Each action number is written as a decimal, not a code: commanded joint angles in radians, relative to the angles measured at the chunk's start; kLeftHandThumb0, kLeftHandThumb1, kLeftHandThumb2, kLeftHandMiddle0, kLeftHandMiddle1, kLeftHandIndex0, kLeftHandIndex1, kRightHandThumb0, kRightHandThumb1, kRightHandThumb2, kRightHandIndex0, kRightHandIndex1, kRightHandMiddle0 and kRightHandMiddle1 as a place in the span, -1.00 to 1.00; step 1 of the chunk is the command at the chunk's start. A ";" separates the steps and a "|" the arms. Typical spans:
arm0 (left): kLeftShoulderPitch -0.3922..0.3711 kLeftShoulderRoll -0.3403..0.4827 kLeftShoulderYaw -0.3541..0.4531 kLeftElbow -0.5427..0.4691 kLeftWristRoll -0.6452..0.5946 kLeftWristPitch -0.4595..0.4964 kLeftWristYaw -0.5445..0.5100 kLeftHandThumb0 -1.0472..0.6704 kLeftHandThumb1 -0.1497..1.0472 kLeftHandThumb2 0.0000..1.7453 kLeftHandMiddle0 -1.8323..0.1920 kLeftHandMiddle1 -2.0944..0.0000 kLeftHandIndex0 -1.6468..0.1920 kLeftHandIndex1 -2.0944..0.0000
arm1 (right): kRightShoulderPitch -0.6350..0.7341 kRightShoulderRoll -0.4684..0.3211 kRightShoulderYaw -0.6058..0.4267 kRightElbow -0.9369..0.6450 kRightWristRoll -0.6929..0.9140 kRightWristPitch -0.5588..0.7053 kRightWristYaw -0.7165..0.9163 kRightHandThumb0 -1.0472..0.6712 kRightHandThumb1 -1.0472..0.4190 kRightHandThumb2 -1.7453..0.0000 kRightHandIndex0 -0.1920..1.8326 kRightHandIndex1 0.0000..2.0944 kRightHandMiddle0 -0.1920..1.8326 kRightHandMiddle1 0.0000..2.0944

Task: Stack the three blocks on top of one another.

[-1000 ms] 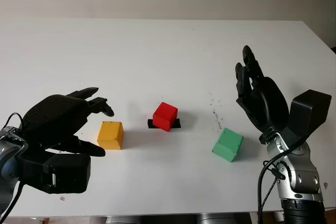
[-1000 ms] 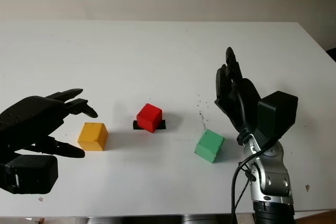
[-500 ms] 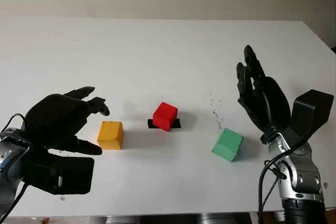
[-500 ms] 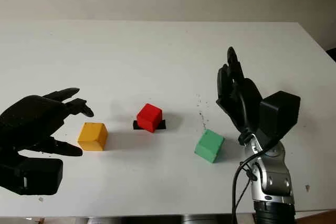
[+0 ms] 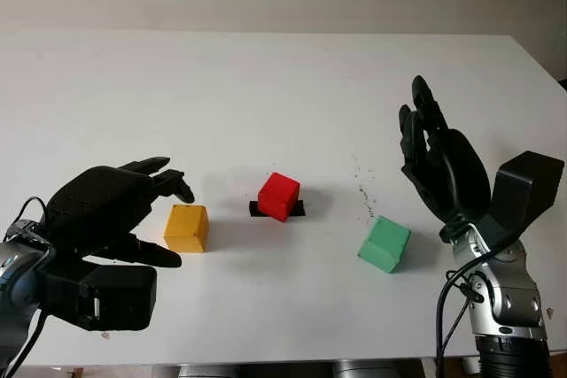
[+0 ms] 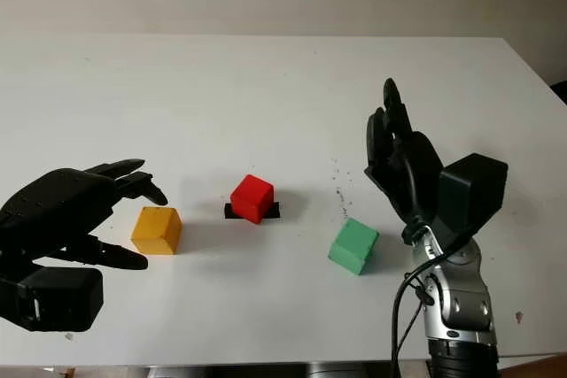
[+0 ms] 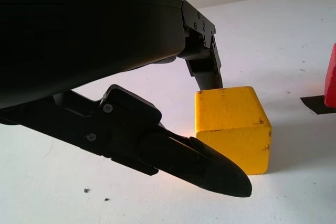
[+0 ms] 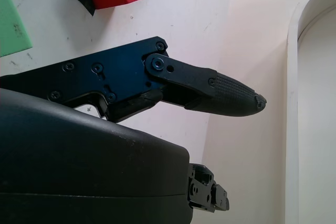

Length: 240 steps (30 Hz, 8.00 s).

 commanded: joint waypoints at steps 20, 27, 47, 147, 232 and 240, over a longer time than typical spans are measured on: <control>0.020 -0.001 -0.014 0.050 0.065 -0.106 0.101 -0.39 1.00 -0.80 0.54 0.94 0.58 -0.18 | 0.011 -0.009 -0.003 -0.029 0.003 0.003 -0.001 -0.58 -1.00 0.25 -1.00 -1.00 -1.00 -1.00; 0.022 -0.018 -0.016 0.065 -0.033 -0.113 0.072 -0.49 1.00 -0.84 0.52 0.94 0.59 -0.18 | 0.011 -0.011 0.000 -0.034 -0.001 0.008 -0.006 -0.58 -1.00 0.26 -1.00 -1.00 -1.00 -1.00; 0.005 -0.179 0.052 0.200 -0.641 -0.097 -0.012 -0.27 1.00 -0.92 0.41 0.92 0.34 0.08 | 0.013 -0.010 -0.001 -0.031 -0.006 0.004 -0.008 -0.57 -1.00 0.28 -1.00 -1.00 -1.00 -1.00; -0.648 -0.260 -0.343 0.495 -0.343 -0.089 -0.204 -0.17 1.00 -0.90 0.51 0.95 0.61 -0.37 | 0.073 0.003 0.002 -0.104 -0.017 0.026 -0.040 -0.53 -1.00 0.29 -1.00 -1.00 -1.00 -1.00; -0.051 -0.583 0.192 0.215 -0.972 0.113 0.227 -0.64 1.00 -0.31 0.99 0.97 1.00 1.00 | -0.169 -0.770 0.068 -0.228 -0.254 -0.397 0.673 -0.54 -0.48 0.95 -0.70 -0.93 -0.37 -0.88; -0.057 -0.591 0.193 0.220 -0.972 0.103 0.240 -0.63 1.00 -0.31 1.00 0.96 1.00 1.00 | -0.102 -0.799 0.084 -0.269 -0.299 -0.522 0.697 -0.56 -0.46 0.94 -0.68 -0.94 -0.21 -0.89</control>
